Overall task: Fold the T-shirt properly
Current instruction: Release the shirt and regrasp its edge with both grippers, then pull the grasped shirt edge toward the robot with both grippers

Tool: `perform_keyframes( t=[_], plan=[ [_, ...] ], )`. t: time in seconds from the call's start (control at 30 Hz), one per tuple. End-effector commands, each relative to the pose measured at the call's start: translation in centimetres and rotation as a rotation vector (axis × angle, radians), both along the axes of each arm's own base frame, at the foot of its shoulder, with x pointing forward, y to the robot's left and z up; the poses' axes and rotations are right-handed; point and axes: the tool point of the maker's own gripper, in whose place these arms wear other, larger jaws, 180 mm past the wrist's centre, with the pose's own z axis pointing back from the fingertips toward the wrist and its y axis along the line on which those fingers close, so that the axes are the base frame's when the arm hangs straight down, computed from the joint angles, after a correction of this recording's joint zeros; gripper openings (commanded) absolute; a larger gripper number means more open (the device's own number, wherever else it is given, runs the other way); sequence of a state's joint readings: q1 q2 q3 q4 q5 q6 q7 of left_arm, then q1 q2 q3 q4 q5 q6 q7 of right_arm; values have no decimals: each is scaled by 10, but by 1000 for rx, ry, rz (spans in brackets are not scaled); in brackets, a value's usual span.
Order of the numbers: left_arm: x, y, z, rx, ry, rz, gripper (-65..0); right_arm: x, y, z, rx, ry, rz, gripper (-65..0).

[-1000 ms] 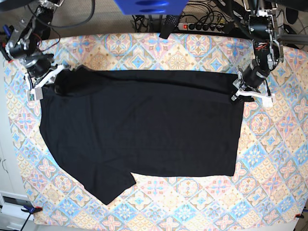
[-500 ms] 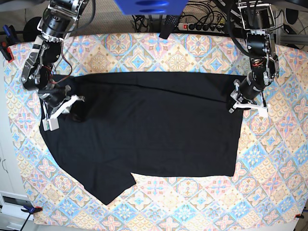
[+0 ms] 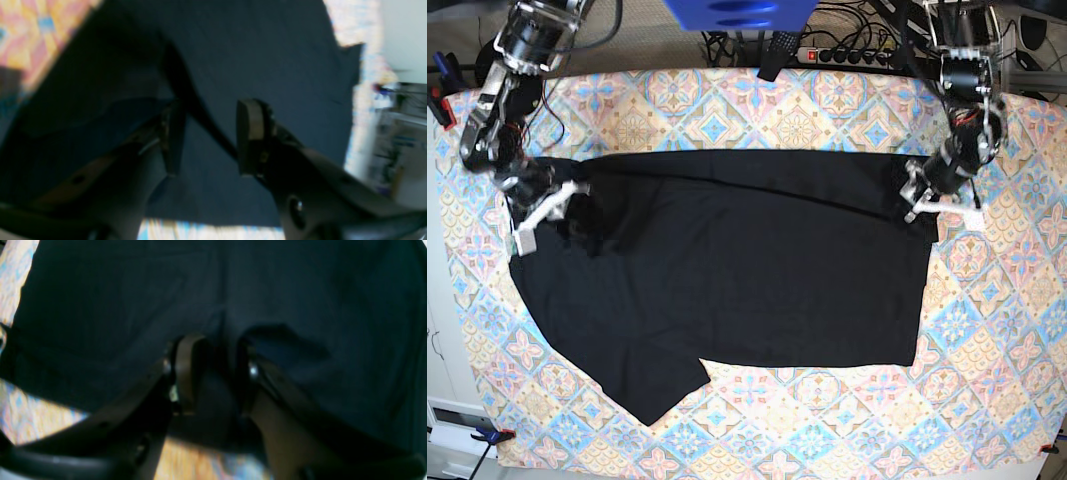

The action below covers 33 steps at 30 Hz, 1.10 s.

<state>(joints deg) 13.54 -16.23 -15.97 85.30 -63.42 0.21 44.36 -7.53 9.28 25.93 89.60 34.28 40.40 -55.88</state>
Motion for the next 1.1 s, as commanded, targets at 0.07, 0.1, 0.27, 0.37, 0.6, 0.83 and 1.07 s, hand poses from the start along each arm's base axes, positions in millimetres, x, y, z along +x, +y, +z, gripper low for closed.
perform_keyframes(
  t=[0.07,0.1,0.27,0.37,0.6,0.83,1.07],
  plan=[
    [-14,14,13,-16,-23,31,-397,-3,-21,27,-58,-74,-37,-466],
    [-22,14,11,-22,-12,30,-397,-8,-24,29,-73,-75,-41,-466],
    [-45,14,0,-19,41,19,-397,-35,-32,27,-112,-41,-51,-466],
    [-47,9,-4,-41,48,29,-397,-46,-33,20,-114,-13,-52,-466],
    [-60,1,-20,-88,109,29,-397,-56,-33,14,-114,15,-49,-466],
    [-72,6,-39,-102,164,68,-397,-61,-31,10,-110,29,-47,-466],
    [-55,8,-46,-119,162,88,-397,-62,-31,8,-105,34,-49,-466]
  ],
)
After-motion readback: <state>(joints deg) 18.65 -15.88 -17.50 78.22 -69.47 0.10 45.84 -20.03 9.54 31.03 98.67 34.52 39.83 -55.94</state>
